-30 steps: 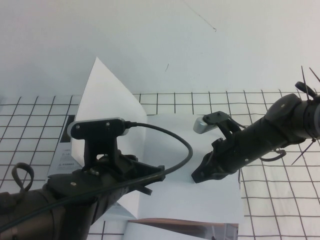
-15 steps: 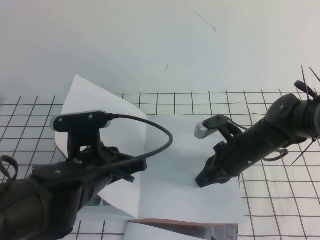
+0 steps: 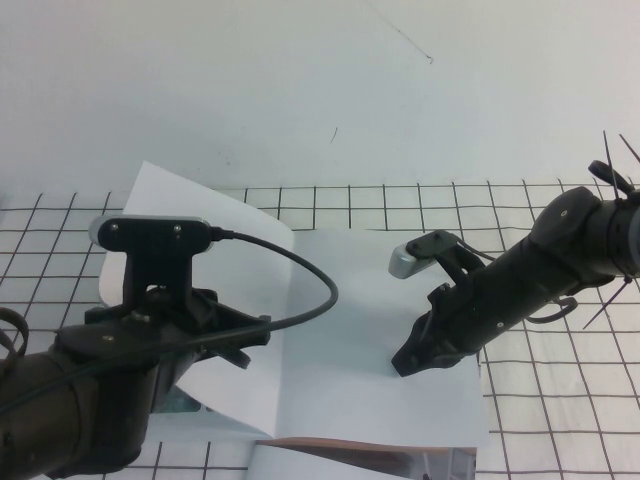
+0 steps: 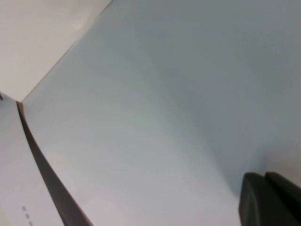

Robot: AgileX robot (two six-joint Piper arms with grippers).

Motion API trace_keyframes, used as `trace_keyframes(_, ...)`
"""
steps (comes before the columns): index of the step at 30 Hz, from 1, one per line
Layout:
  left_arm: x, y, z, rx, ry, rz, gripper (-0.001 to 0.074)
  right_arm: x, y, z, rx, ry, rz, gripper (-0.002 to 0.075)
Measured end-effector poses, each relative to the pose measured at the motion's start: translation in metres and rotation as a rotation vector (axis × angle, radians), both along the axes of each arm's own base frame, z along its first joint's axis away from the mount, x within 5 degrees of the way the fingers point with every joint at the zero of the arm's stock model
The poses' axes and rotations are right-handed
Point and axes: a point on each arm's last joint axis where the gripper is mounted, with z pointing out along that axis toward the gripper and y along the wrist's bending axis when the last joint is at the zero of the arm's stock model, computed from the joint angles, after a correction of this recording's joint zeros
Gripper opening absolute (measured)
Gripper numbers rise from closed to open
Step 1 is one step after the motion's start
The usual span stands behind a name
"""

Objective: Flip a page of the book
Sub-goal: Open the closed book

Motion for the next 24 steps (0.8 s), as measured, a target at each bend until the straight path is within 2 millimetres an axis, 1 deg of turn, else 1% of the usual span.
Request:
trace_keyframes(8, 0.002, 0.016, 0.003, 0.227, -0.042, 0.046, -0.0003, 0.0, 0.0, 0.0, -0.001, 0.005, 0.001, 0.0001)
trace_keyframes(12, 0.002, 0.015, 0.002, 0.24, -0.041, 0.03, -0.0003, 0.0, 0.0, 0.0, -0.002, 0.006, 0.0, 0.0001)
trace_keyframes(15, 0.002, 0.011, 0.002, 0.214, -0.035, -0.008, -0.0003, 0.0, 0.0, 0.0, -0.002, 0.006, 0.0, 0.0001)
trace_keyframes(17, 0.001, 0.004, 0.001, 0.177, -0.027, -0.078, -0.0002, -0.001, 0.0, 0.0, -0.003, 0.006, 0.001, 0.0001)
trace_keyframes(20, 0.001, -0.013, 0.006, 0.07, -0.025, -0.213, -0.0003, -0.001, 0.0, 0.0, -0.003, 0.006, 0.001, 0.0001)
trace_keyframes(22, 0.002, -0.02, 0.011, -0.013, -0.023, -0.242, -0.0003, -0.001, 0.0, 0.0, -0.003, 0.006, 0.001, 0.0001)
trace_keyframes(24, 0.003, -0.023, 0.014, -0.083, -0.014, -0.24, -0.0003, -0.001, 0.0, 0.0, -0.003, 0.006, 0.001, 0.0001)
